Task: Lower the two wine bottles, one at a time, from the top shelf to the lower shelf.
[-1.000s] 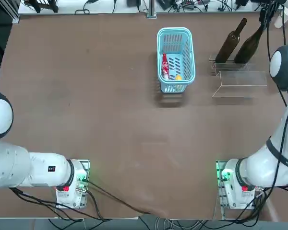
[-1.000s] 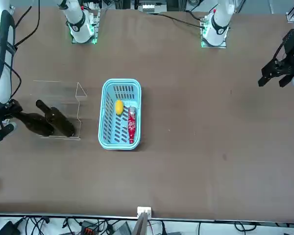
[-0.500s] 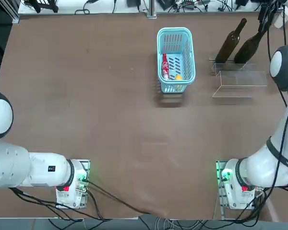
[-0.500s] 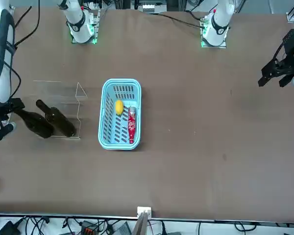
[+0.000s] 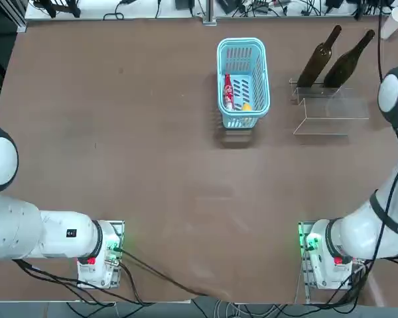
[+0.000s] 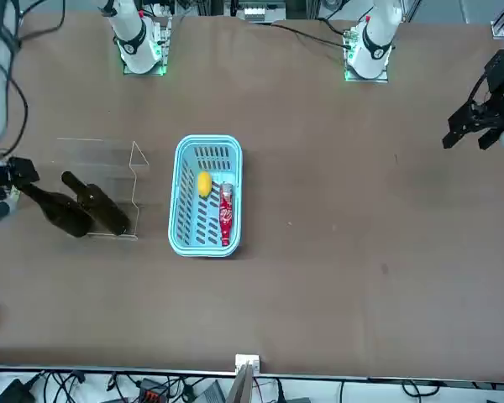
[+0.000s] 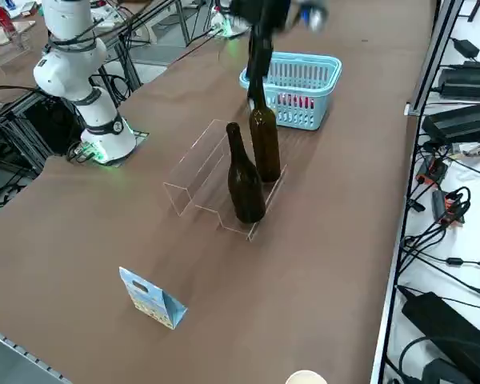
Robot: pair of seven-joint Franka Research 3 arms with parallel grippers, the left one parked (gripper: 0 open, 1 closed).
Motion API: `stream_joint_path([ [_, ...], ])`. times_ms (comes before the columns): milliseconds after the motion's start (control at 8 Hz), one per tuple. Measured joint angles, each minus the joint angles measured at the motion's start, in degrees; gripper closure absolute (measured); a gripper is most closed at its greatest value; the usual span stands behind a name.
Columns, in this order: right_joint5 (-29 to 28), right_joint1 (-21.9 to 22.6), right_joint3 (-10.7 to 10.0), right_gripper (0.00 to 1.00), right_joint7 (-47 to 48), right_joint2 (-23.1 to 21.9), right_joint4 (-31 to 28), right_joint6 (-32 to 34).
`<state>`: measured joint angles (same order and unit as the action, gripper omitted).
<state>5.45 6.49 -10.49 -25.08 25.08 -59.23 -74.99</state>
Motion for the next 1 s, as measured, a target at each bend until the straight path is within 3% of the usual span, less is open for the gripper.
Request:
stream_joint_path([
  [500, -0.4, 0.4, 7.8, 0.00, 20.3, -11.4, -1.9, 2.6],
  [625, -1.9, 0.4, 8.8, 0.00, 22.6, -13.8, -4.6, 2.6],
  [1000, -4.8, 0.1, 8.8, 0.00, 24.0, -21.6, -17.5, -4.0],
])
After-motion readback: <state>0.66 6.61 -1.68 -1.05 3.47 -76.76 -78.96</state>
